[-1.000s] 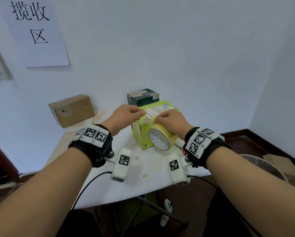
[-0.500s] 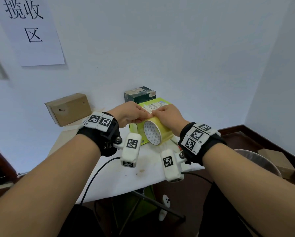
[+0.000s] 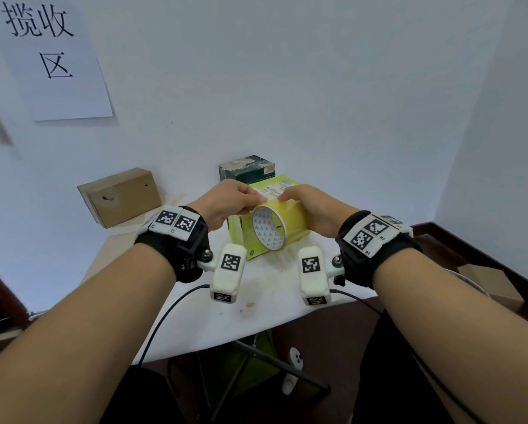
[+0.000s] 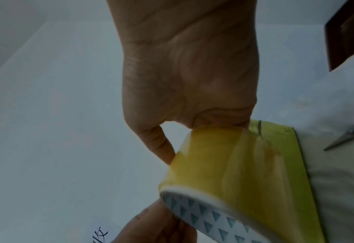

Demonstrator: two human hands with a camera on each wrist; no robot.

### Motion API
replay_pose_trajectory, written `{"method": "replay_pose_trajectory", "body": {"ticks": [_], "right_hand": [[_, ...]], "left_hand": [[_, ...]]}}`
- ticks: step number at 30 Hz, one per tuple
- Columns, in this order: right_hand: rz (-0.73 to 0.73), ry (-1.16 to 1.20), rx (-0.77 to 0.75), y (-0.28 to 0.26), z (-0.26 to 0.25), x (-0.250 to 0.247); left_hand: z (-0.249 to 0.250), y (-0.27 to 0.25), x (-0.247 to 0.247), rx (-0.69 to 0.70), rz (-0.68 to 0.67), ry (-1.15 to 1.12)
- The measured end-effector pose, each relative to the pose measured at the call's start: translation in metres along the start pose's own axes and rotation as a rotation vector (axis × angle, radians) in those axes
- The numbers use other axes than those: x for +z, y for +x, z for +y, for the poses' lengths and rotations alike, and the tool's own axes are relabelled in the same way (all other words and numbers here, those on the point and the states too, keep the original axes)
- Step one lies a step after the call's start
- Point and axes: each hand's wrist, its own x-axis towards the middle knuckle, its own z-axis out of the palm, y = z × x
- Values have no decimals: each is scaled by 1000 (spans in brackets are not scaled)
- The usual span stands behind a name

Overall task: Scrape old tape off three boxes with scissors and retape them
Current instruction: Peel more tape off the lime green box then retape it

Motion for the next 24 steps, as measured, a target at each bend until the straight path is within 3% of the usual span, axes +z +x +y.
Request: {"method": "replay_pose_trajectory", "body": {"ticks": [3,8,12,17,21,24], "right_hand": [[-76,-1,40,-4,-3,1],[-24,-165,20,-4,-13,10],[34,-507,23,1,-10,16],[-13,-618,87,9,-8,21],[-64,-397,115,8,-6,24],[-147,-265,143,6,0,22]], "left_hand": [[-1,2,0,44,53,54],[-5,3,0,76,120,151],[1,3,-9,136,199,119],[1,1,-17,168,239,153],[-11,5,-20,126,288,123],[-22,7,-28,91,244,91]]}}
